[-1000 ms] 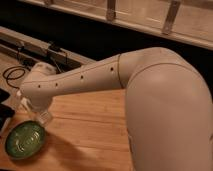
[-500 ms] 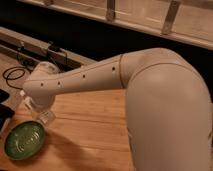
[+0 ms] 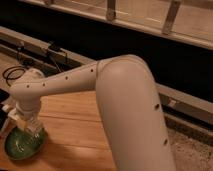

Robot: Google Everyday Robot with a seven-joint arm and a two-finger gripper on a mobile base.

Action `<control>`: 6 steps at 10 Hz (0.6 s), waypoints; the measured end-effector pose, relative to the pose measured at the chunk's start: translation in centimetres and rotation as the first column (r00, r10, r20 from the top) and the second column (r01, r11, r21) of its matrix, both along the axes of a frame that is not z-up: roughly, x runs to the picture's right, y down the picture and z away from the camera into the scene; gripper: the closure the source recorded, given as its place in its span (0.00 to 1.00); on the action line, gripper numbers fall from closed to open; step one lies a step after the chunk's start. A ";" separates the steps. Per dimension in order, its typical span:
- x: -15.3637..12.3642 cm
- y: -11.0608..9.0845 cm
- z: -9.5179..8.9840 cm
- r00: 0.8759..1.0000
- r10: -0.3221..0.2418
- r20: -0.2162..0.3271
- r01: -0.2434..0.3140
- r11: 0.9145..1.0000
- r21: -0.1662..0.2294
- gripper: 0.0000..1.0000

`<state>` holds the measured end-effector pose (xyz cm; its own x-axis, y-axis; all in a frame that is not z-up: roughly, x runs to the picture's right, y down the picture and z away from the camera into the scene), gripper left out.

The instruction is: Place the bottle in the ceramic bowl

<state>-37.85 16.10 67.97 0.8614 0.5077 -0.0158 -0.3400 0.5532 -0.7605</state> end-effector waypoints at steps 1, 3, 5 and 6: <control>-1.5 1.0 -0.7 0.998 -0.036 0.044 0.036 0.999 -0.016 1.00; -2.8 1.9 -1.8 0.992 -0.092 0.087 0.094 0.996 -0.012 1.00; -2.7 1.8 -1.7 0.992 -0.089 0.084 0.090 0.996 -0.013 1.00; -2.7 1.9 -1.7 0.992 -0.091 0.085 0.092 0.996 -0.013 1.00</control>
<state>-40.58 17.96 66.27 0.9028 0.4270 0.0510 -0.2228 0.5659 -0.7938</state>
